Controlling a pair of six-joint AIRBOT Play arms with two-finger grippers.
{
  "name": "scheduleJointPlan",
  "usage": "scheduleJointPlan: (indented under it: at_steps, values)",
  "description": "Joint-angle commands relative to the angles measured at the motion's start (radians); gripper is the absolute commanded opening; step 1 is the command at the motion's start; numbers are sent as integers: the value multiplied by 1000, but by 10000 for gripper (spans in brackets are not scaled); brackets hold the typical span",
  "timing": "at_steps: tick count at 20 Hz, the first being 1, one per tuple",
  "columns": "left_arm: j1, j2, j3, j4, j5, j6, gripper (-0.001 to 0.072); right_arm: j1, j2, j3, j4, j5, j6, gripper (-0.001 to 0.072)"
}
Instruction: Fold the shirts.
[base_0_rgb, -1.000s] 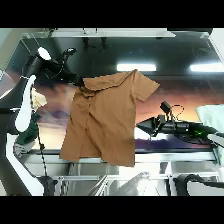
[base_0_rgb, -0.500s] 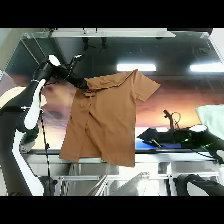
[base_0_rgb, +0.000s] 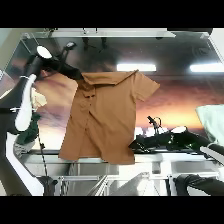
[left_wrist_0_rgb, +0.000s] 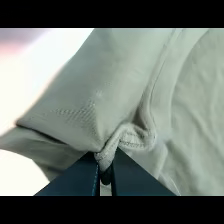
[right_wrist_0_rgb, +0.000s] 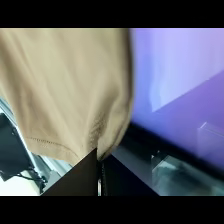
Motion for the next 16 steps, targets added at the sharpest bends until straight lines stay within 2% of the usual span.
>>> scheduleJointPlan:
  at_steps: [1,3,4,5,7,8,10,11,12,13,14,15,16]
  values:
    - [97,83,-3,-6,-19,-109,23,-50,-14,190,-158,-18,52,18]
    - [175,117,-11,-6,-140,-168,22,-177,-47,421,-478,-50,256,18]
    - [211,139,-42,-6,-197,-193,22,-251,-76,546,-598,-46,330,18]
    - [251,168,-93,-6,-257,-209,22,-327,-120,690,-681,-32,362,18]
    - [314,238,-238,-6,-343,-251,22,-445,-238,972,-691,37,369,19]
    - [336,274,-327,-6,-378,-288,23,-473,-299,1091,-657,67,343,19]
    - [354,351,-535,-6,-413,-297,23,-481,-419,1291,-553,127,285,20]
    - [353,386,-640,-6,-402,-290,23,-468,-463,1345,-512,131,282,74]
    - [347,417,-734,-6,-373,-262,22,-452,-496,1375,-480,130,282,362]
    - [343,441,-806,-6,-336,-249,22,-439,-518,1386,-460,126,282,608]
    - [343,460,-860,-6,-294,-244,25,-431,-526,1386,-465,122,281,616]
    - [344,475,-897,-3,-256,-244,229,-431,-528,1386,-475,123,282,616]
    - [347,488,-915,-3,-229,-244,475,-440,-525,1387,-491,123,282,615]
